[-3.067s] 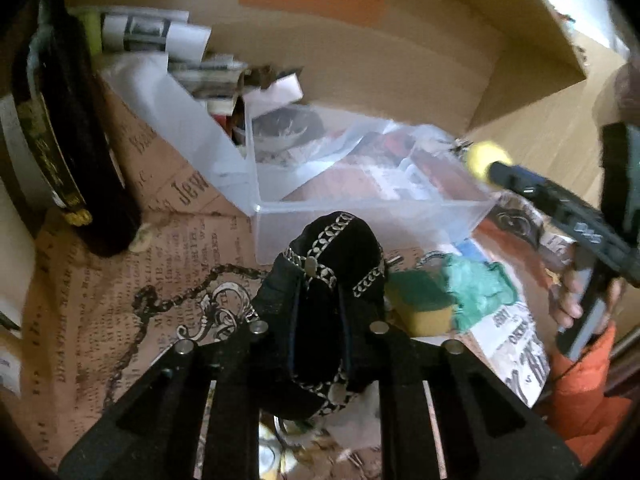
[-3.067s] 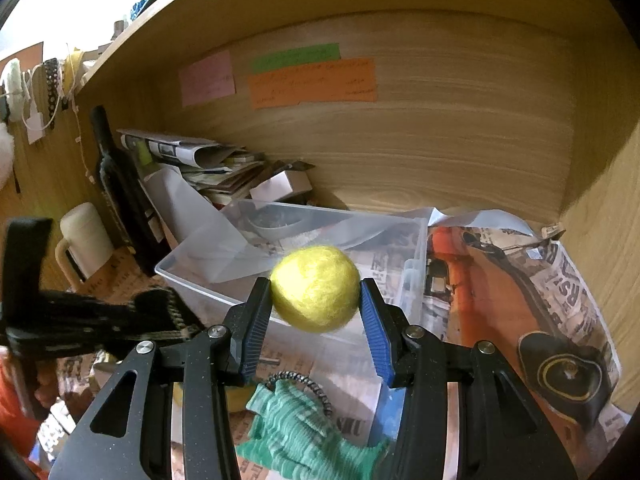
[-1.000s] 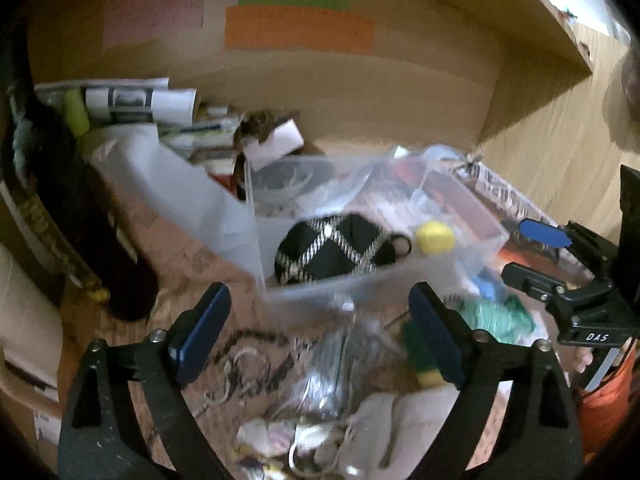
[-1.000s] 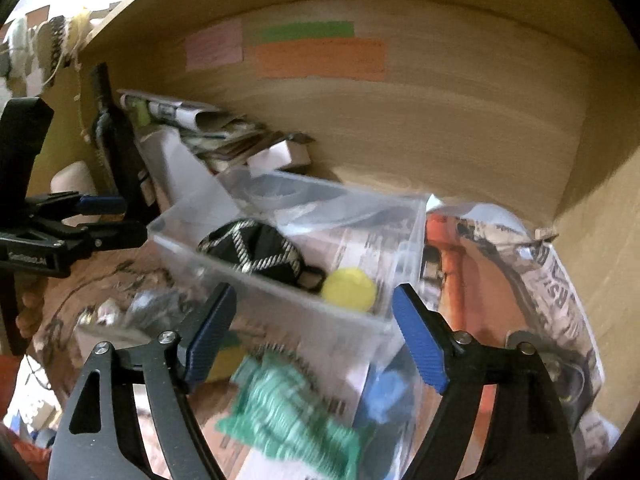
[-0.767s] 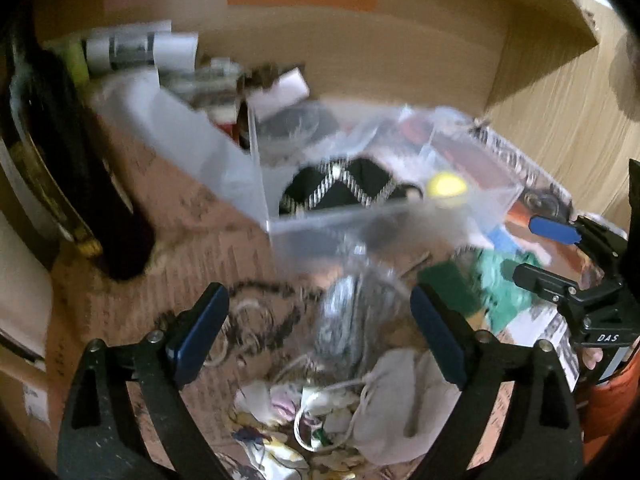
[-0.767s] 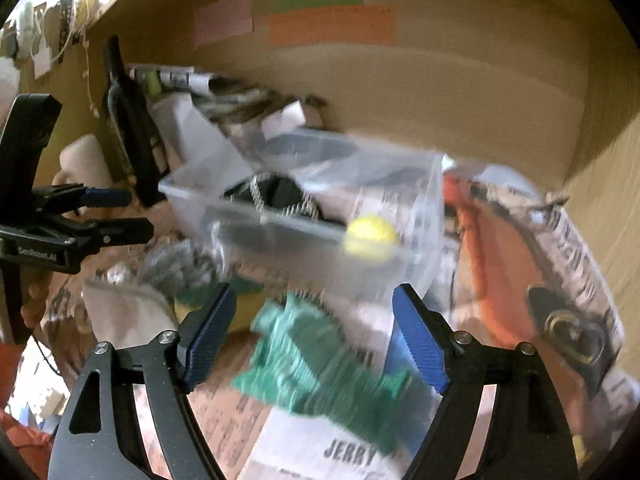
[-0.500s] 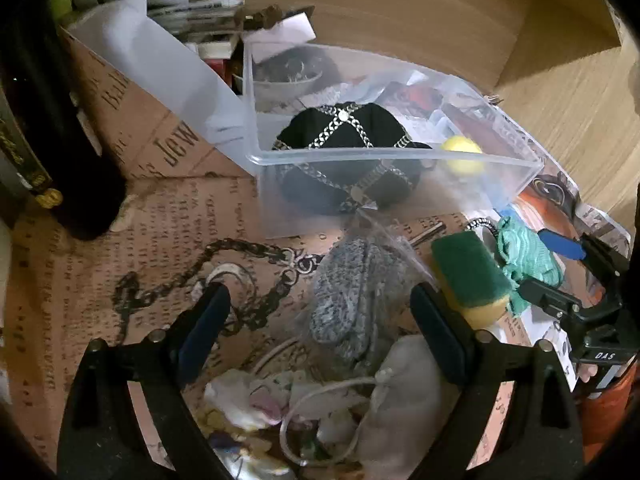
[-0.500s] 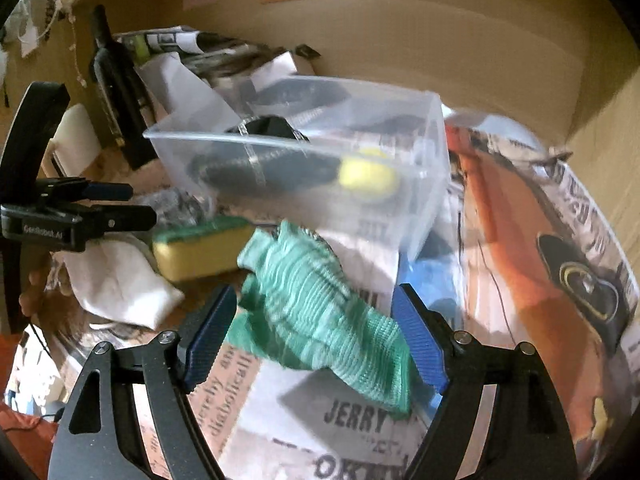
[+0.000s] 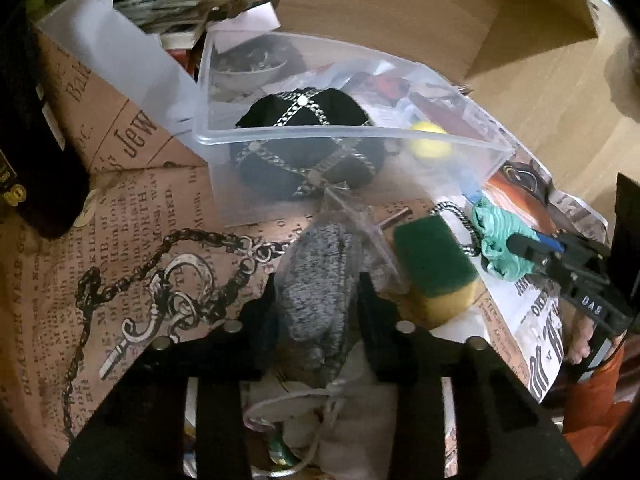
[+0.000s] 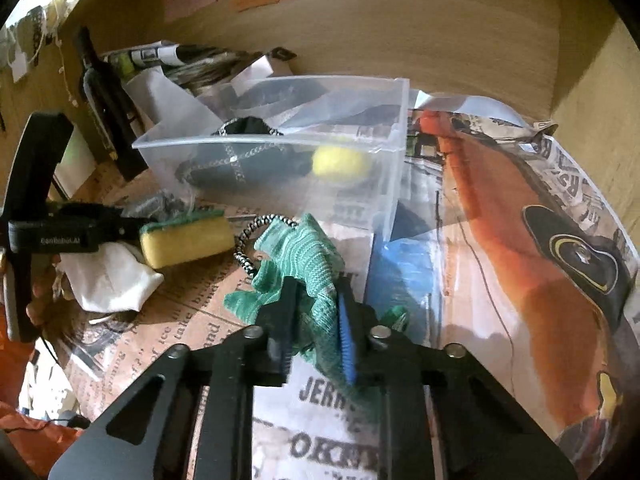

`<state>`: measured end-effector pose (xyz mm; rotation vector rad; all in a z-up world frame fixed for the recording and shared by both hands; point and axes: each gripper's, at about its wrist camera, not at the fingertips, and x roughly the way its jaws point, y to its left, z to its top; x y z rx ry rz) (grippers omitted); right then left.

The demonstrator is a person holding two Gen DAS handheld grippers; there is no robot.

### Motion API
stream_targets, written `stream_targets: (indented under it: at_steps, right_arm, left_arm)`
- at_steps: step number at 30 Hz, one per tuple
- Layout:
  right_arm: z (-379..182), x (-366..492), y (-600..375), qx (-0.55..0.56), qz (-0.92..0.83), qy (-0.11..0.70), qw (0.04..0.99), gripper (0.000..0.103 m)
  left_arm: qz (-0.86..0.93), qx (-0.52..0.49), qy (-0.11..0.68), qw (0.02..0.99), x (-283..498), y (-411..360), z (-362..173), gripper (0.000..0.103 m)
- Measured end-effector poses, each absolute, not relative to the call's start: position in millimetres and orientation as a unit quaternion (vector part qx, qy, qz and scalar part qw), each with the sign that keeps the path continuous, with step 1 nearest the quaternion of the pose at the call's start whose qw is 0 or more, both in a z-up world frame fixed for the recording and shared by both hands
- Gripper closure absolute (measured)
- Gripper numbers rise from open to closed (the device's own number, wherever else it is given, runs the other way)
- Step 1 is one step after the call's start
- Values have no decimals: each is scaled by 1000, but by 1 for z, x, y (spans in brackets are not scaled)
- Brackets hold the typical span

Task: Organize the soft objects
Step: 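Grasp the grey knit sock with the left tool while the right tool grasps the green glove, then carry the sock and glove over the plastic box with both tools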

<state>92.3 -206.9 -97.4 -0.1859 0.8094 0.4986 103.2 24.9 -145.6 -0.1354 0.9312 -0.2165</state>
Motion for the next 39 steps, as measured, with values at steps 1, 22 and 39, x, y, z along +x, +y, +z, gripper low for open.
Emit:
stream_targets:
  at_steps: [1, 22, 39]
  right_arm:
    - [-95, 91, -207, -88, 239, 384, 888, 90]
    - [-17, 79, -187, -72, 273, 247, 927, 91]
    - [0, 119, -139, -90, 296, 220, 925, 91]
  left_arm:
    - [-102, -60, 443, 889, 100, 23, -144, 71]
    - [-66, -30, 306, 949, 62, 23, -47, 72]
    - [-39, -43, 299, 953, 124, 36, -35, 72]
